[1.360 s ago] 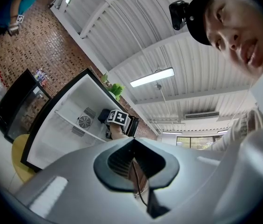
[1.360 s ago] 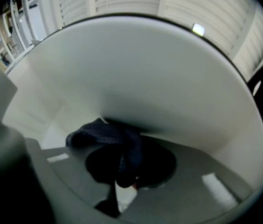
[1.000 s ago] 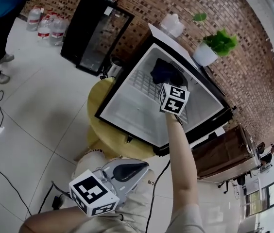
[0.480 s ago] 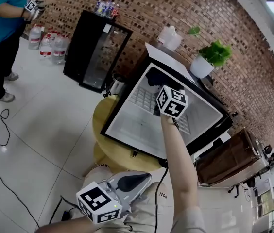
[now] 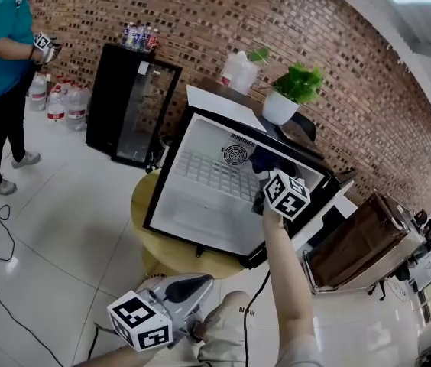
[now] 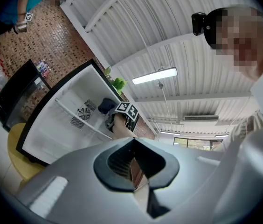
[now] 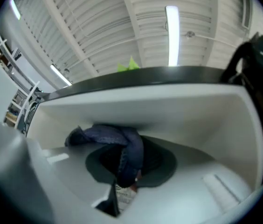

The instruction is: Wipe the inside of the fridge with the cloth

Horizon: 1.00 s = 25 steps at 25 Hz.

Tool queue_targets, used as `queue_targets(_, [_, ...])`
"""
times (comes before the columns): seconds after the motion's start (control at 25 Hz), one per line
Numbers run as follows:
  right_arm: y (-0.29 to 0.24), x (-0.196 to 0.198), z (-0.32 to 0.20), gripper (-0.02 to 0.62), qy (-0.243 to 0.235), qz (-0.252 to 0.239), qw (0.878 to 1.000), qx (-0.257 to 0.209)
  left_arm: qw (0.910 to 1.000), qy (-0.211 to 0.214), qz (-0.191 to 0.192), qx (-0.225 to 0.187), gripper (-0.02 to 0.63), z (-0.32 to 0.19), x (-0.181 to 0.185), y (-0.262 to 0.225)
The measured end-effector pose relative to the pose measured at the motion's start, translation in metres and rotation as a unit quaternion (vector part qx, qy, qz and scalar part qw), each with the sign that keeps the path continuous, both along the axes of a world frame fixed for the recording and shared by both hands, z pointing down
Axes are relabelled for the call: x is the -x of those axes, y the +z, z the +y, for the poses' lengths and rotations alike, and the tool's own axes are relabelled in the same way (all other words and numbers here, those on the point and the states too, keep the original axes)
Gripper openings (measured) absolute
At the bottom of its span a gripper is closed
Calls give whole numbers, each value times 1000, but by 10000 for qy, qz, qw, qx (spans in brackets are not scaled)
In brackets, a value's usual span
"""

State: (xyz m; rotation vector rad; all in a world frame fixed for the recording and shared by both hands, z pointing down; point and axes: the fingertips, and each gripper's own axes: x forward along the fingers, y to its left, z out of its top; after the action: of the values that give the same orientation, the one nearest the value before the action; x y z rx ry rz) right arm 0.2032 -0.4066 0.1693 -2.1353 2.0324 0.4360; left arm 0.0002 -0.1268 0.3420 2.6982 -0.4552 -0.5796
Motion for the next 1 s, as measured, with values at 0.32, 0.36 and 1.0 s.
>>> queue_targets(0.32, [1,-36,26,44,181,-864,9957,-269,9999,-73,-113,-64,2,-1,1,-2])
queue_targets(0.36, [1,-37,32,44,208,-915,9948,-386,9999,-92,-112,-80,2,-1,2,-2])
queue_targets(1.0, [24,104,-1,46,-22,2586,9654,-345,9990,-418,-165,-75,2,-10,27,5])
